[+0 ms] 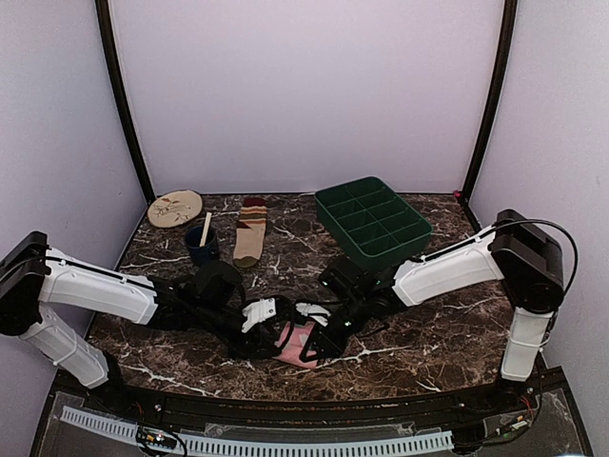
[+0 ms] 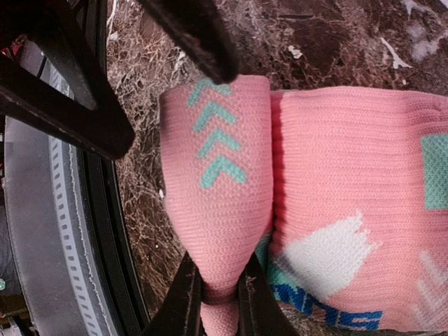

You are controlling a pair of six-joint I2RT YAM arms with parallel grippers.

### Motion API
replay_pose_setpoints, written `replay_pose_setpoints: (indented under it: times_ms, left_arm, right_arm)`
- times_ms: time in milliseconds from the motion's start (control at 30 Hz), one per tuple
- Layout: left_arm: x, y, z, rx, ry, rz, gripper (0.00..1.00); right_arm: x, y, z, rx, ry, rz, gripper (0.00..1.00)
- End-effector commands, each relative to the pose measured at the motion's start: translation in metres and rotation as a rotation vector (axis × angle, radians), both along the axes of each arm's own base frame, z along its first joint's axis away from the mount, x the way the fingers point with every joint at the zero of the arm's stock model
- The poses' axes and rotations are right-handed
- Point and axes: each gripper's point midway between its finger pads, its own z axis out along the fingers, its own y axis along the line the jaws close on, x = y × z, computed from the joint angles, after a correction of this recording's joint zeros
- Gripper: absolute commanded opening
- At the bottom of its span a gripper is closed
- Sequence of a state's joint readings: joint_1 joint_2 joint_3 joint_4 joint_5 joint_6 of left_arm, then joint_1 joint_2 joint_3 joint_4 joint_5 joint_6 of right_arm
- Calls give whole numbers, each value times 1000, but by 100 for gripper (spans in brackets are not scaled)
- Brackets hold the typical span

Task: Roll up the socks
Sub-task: Roll the sock at the center of the board.

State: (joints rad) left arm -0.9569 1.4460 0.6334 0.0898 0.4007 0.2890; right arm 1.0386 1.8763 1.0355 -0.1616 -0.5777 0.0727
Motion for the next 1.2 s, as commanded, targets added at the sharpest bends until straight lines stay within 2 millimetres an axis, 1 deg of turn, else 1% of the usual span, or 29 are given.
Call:
replay_pose_setpoints:
  times_ms: [0,133,200,400,533,633,700,833,900,1167]
  left_arm:
    - [6,-10,5,11,-66,-45,41]
    - [5,-16,3,18,-59,-86,41]
    - [0,-18,3,15,-42,-114,41]
    - [-15,-19,-6,48,31,-185,41]
    - [-20,-22,2,32,60,-208,41]
    - [-24,-21,1,46,88,-223,41]
    - [-26,-20,-4,66,105,-233,41]
    - [-29,-21,-7,72,122,-242,41]
    - [-30,-21,-11,88,121,-250,41]
    - [-21,-19,-33,160,47,-224,41]
  right_arm:
    - [-26,-34,-38,-179,139,-6,0]
    - [-25,-37,-38,-177,153,-15,0]
    - [-25,-38,-38,-177,156,-18,0]
    - [-21,-40,-37,-178,164,-29,0]
    - [-19,-40,-37,-178,163,-29,0]
    - [-18,-40,-37,-175,165,-30,0]
    - [-19,-40,-38,-175,169,-30,0]
    - [-18,-39,-39,-176,172,-29,0]
    - [-18,-39,-40,-176,176,-29,0]
    - [-17,-37,-40,-172,194,-25,0]
